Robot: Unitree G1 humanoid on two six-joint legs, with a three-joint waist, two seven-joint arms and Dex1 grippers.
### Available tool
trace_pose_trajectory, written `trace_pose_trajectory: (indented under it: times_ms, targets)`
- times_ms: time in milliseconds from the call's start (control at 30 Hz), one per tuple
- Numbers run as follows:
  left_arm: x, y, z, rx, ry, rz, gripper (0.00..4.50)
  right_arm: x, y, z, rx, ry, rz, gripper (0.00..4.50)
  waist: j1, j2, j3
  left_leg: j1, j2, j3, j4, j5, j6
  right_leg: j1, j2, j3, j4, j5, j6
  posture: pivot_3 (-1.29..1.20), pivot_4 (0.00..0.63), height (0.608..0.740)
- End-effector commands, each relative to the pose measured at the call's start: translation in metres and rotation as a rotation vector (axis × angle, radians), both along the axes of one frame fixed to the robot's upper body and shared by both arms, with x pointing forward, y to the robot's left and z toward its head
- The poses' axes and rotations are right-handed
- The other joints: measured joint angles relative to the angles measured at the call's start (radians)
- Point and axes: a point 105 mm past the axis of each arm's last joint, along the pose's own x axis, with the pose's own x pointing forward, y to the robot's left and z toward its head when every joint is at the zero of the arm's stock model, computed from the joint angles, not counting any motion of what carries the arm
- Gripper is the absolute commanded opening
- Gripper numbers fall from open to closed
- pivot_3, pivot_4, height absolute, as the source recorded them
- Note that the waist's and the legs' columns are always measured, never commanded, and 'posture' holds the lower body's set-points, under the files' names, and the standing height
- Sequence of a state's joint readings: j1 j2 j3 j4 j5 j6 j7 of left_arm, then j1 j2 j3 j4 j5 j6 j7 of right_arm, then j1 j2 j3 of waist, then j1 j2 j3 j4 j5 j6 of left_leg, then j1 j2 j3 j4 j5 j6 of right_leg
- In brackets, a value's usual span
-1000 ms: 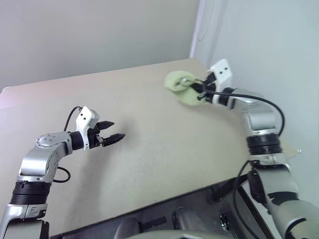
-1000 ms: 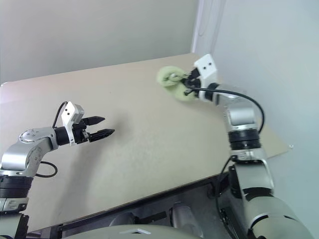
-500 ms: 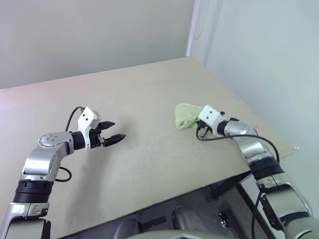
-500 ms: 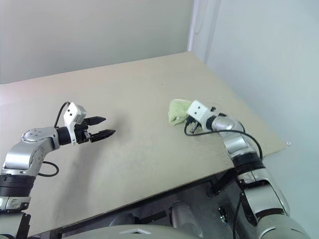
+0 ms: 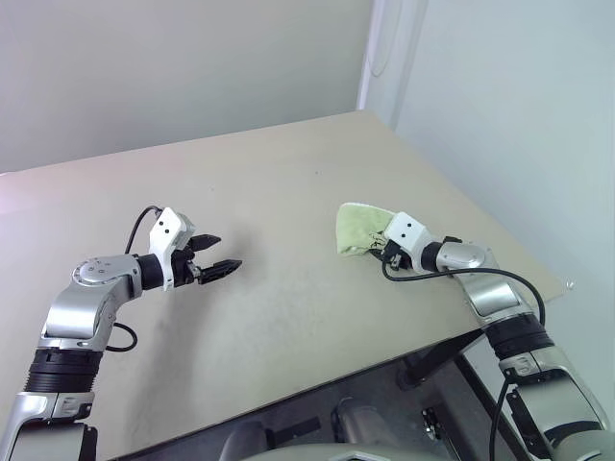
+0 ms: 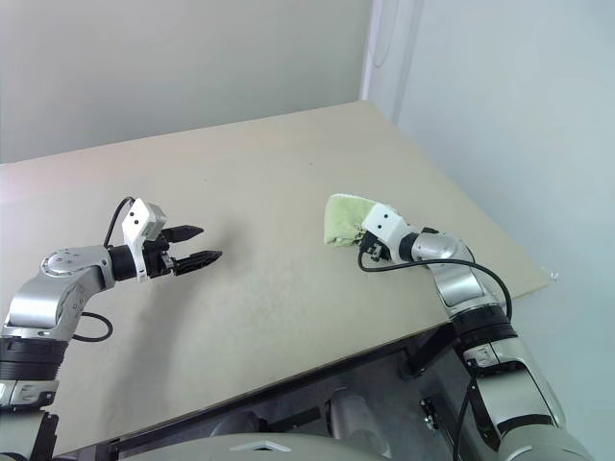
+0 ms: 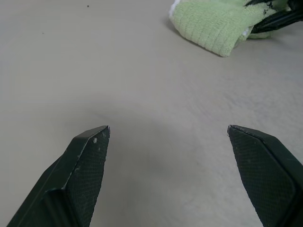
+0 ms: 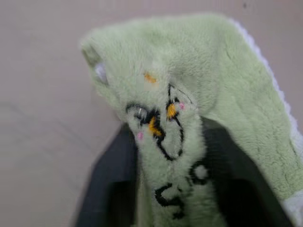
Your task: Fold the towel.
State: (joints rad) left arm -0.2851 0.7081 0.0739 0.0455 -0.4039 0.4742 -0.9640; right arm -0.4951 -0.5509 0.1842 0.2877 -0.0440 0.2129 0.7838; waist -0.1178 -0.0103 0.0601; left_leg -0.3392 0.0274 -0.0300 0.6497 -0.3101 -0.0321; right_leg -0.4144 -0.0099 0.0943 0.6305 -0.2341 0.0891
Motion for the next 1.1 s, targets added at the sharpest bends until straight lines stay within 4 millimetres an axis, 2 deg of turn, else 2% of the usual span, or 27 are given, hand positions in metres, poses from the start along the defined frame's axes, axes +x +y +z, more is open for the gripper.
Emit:
trace_pose_trajectory:
  times_ms: [33, 67, 133, 167, 233, 300, 400, 500, 633, 733, 900, 1000, 1100]
  targets:
    - [0.004, 0.008, 0.015, 0.013, -0.057, 0.012, 4.23, 0.002, 0.001, 0.031, 0.123, -0.022, -0.004, 3.34, 0.001, 0.000, 0.000, 0.000, 0.000, 0.000, 0.000, 0.000, 0.000, 0.000, 0.000, 0.000, 0.000, 0.000, 0.000, 0.00, 0.000, 0.740]
    - [0.004, 0.008, 0.015, 0.014, -0.057, 0.013, 4.23, 0.003, 0.002, 0.042, 0.195, -0.010, -0.012, 3.78, 0.001, 0.000, 0.000, 0.000, 0.000, 0.000, 0.000, 0.000, 0.000, 0.000, 0.000, 0.000, 0.000, 0.000, 0.000, 0.00, 0.000, 0.740]
    - [0.004, 0.010, 0.015, 0.015, -0.058, 0.017, 4.23, 0.002, 0.002, 0.067, 0.370, 0.017, -0.021, 4.29, 0.003, 0.000, 0.000, 0.000, 0.000, 0.000, 0.000, 0.000, 0.000, 0.000, 0.000, 0.000, 0.000, 0.000, 0.000, 0.00, 0.000, 0.740]
    - [0.005, 0.011, 0.015, 0.015, -0.058, 0.021, 4.23, 0.003, 0.003, 0.081, 0.469, 0.026, -0.024, 4.29, 0.002, 0.000, 0.000, 0.000, 0.000, 0.000, 0.000, 0.000, 0.000, 0.000, 0.000, 0.000, 0.000, 0.000, 0.000, 0.00, 0.000, 0.740]
    - [0.005, 0.011, 0.014, 0.014, -0.057, 0.025, 4.23, 0.009, 0.003, 0.097, 0.602, 0.035, -0.067, 4.29, 0.000, 0.000, 0.000, 0.000, 0.000, 0.000, 0.000, 0.000, 0.000, 0.000, 0.000, 0.000, 0.001, 0.000, 0.000, 0.00, 0.000, 0.740]
    - [0.006, 0.011, 0.014, 0.012, -0.057, 0.026, 4.23, 0.021, 0.002, 0.096, 0.654, 0.053, -0.150, 4.29, -0.001, 0.000, 0.000, 0.000, 0.000, 0.000, 0.001, 0.000, 0.000, 0.000, 0.000, 0.000, 0.001, 0.001, -0.002, 0.00, 0.000, 0.740]
    - [0.006, 0.010, 0.013, 0.005, -0.055, 0.027, 4.23, 0.035, 0.004, 0.079, 0.652, 0.080, -0.243, 4.29, -0.001, -0.001, -0.001, 0.001, 0.000, -0.001, 0.000, 0.000, 0.000, 0.001, 0.000, -0.001, 0.001, 0.001, -0.001, 0.00, 0.000, 0.740]
    - [0.005, 0.009, 0.013, 0.002, -0.053, 0.024, 4.23, 0.046, 0.008, 0.052, 0.609, 0.106, -0.322, 4.29, -0.001, -0.001, -0.001, 0.000, 0.000, 0.000, 0.000, 0.000, 0.000, 0.001, 0.000, -0.001, 0.000, 0.001, -0.002, 0.00, 0.000, 0.740]
    - [0.004, 0.011, 0.013, -0.002, -0.053, 0.028, 4.23, 0.051, 0.016, 0.026, 0.561, 0.121, -0.343, 4.29, -0.004, -0.001, 0.000, -0.001, 0.000, 0.000, 0.000, 0.000, 0.000, -0.001, 0.000, 0.000, 0.000, 0.002, -0.003, 0.00, 0.000, 0.740]
    - [0.002, 0.011, 0.013, -0.003, -0.055, 0.032, 4.23, 0.054, 0.017, -0.007, 0.467, 0.136, -0.394, 4.29, -0.007, -0.001, 0.000, -0.001, 0.000, 0.000, -0.001, 0.000, 0.000, -0.001, 0.000, 0.000, 0.000, 0.003, -0.003, 0.00, 0.000, 0.740]
    - [0.001, 0.014, 0.014, -0.003, -0.063, 0.045, 4.23, 0.052, 0.014, -0.048, 0.340, 0.145, -0.477, 4.29, -0.012, -0.002, -0.002, 0.002, 0.000, 0.000, 0.000, 0.000, 0.000, 0.003, 0.000, 0.000, 0.001, 0.003, -0.003, 0.00, 0.000, 0.740]
    - [0.002, 0.015, 0.015, -0.006, -0.070, 0.057, 4.23, 0.049, 0.014, -0.062, 0.260, 0.140, -0.476, 4.29, -0.012, -0.008, -0.005, 0.006, 0.000, -0.001, 0.001, 0.000, 0.000, 0.008, 0.000, 0.000, 0.000, 0.000, -0.002, 0.00, 0.000, 0.740]
    - [0.002, 0.016, 0.015, -0.007, -0.072, 0.059, 4.23, 0.050, 0.018, -0.059, 0.288, 0.136, -0.462, 4.29, -0.011, -0.010, -0.006, 0.017, 0.000, -0.001, 0.002, 0.000, 0.000, 0.018, 0.000, 0.001, -0.001, -0.001, -0.003, 0.00, 0.000, 0.740]
